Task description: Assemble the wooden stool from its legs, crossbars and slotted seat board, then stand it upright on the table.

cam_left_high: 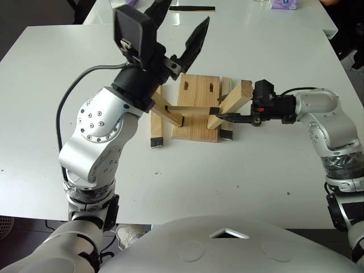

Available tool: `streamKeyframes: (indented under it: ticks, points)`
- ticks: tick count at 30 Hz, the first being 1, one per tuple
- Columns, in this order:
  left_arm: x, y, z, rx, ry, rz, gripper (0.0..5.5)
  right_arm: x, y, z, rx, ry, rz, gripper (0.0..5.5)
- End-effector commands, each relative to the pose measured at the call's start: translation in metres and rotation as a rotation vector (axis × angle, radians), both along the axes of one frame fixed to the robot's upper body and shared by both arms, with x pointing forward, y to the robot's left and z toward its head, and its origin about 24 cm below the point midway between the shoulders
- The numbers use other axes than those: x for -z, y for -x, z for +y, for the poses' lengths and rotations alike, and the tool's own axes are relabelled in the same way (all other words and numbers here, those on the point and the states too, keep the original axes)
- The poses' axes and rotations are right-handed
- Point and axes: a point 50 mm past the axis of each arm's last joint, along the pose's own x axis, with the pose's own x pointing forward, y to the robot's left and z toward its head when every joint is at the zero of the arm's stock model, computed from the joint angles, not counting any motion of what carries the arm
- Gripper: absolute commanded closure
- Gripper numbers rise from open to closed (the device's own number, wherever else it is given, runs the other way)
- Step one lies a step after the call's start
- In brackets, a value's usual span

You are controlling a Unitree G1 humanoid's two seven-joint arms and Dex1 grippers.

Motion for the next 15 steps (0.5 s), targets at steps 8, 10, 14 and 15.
streamKeyframes:
  ticks: [8,10,14,15]
  points:
    - [0.024,0.005,0.0,0.131,-0.238,0.012,1.96,0.011,-0.005,-0.003,-0.005,0.054,0.096,3.47]
    - [0.021,0.007,-0.001,0.198,-0.241,0.032,1.96,0.008,-0.008,-0.002,-0.027,0.052,0.106,3.47]
    - [0.025,0.015,0.003,0.32,-0.355,0.053,1.96,0.004,-0.014,0.0,-0.067,0.056,0.111,3.47]
    - [0.025,0.016,0.004,0.334,-0.37,0.056,1.96,0.004,-0.015,0.0,-0.073,0.06,0.11,3.47]
